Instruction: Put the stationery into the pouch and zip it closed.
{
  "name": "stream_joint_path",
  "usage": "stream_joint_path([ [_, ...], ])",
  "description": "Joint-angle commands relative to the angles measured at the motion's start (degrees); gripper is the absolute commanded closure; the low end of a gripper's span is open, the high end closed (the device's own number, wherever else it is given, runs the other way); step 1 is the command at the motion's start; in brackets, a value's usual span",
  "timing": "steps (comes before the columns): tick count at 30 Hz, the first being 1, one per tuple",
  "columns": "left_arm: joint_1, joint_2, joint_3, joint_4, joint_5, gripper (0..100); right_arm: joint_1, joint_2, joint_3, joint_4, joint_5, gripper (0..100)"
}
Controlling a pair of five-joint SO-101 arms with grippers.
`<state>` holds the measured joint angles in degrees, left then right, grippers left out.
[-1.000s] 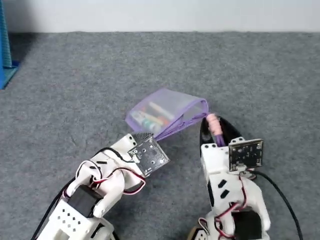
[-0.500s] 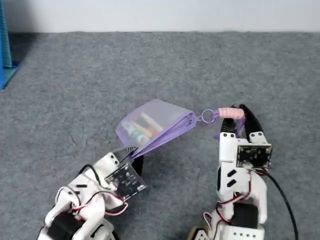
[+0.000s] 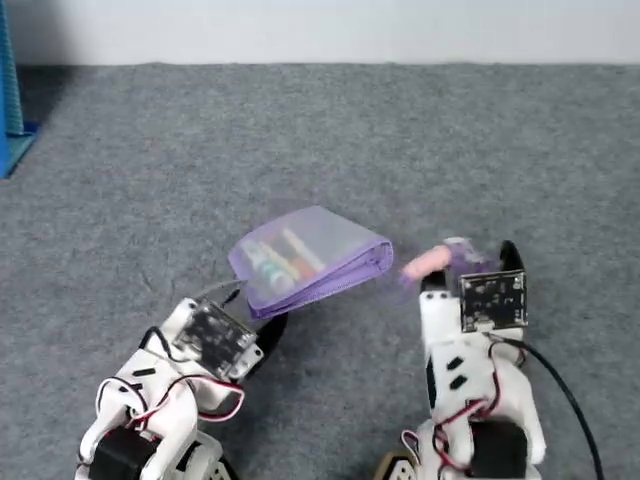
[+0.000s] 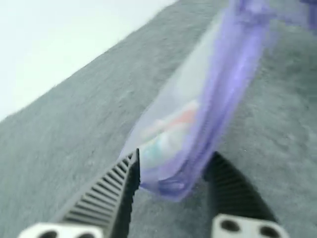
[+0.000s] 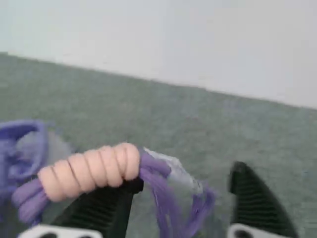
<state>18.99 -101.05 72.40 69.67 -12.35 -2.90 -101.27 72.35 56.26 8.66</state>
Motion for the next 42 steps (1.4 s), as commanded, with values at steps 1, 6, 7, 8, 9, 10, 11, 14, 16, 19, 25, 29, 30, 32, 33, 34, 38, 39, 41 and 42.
stream_joint_path([
  [1, -2.0, 0.3, -3.6, -1.8, 1.7, 76, -6.3, -0.3, -9.5, 12.6, -2.3, 54.5],
  [6, -2.0, 0.3, -9.1, 1.4, 3.6, 76, -17.5, 0.0, -16.3, 21.1, -7.5, 56.9],
  [7, -2.0, 0.3, -10.7, 2.5, 4.7, 76, -19.4, 0.0, -17.3, 22.0, -8.4, 57.4],
  [8, -2.0, 0.3, -12.4, 3.8, 5.3, 76, -21.1, 0.0, -18.4, 22.7, -9.3, 57.8],
  [9, -2.0, 0.3, -14.2, 5.0, 5.8, 76, -22.4, 0.0, -19.6, 23.4, -10.2, 57.9],
  [10, -2.1, 0.3, -15.8, 5.8, 6.1, 76, -23.5, 0.0, -20.9, 24.1, -11.0, 57.9],
  [11, -2.4, 0.3, -16.8, 6.1, 6.4, 76, -24.4, 0.0, -22.4, 24.7, -11.6, 57.9],
  [14, -2.4, 0.3, -19.3, 6.1, 6.6, 76, -26.6, 0.0, -27.2, 25.5, -13.5, 58.6],
  [16, -2.4, 0.3, -21.0, 6.1, 6.7, 76, -28.0, 0.0, -29.7, 25.5, -14.4, 60.2],
  [19, -2.4, 0.3, -23.9, 5.9, 7.8, 76, -29.9, 0.0, -31.5, 25.5, -14.9, 63.8],
  [25, -4.0, 0.4, -23.5, 5.7, 7.6, 76, -30.5, 0.0, -31.5, 25.5, -17.1, 67.7],
  [29, -12.4, 0.4, -16.6, -0.7, 7.2, 76, -30.5, -0.4, -31.5, 25.5, -17.2, 67.6],
  [30, -15.1, 0.4, -14.0, -3.0, 6.4, 76, -30.5, -0.4, -31.5, 25.5, -17.2, 67.6],
  [32, -19.8, 0.4, -8.7, -8.2, 4.5, 76, -30.4, -0.5, -31.5, 25.5, -17.2, 67.6],
  [33, -21.8, 0.4, -6.2, -10.9, 4.0, 76, -30.4, -0.5, -31.5, 25.8, -17.2, 67.6],
  [34, -23.6, 0.4, -4.0, -13.1, 4.0, 76, -30.4, -0.5, -31.5, 26.5, -17.2, 67.6],
  [38, -27.1, 0.3, -1.4, -16.6, 4.1, 76, -30.3, -0.4, -31.3, 27.1, -17.3, 67.6],
  [39, -27.3, 0.0, -1.5, -16.7, 4.1, 76, -30.3, -0.4, -31.3, 27.1, -17.3, 67.6],
  [41, -27.4, 0.0, -2.9, -16.4, 4.2, 76, -30.3, -0.2, -31.3, 27.1, -17.3, 67.6],
  [42, -27.4, 0.0, -3.8, -16.2, 4.7, 76, -30.3, 0.0, -31.3, 27.1, -17.3, 67.6],
])
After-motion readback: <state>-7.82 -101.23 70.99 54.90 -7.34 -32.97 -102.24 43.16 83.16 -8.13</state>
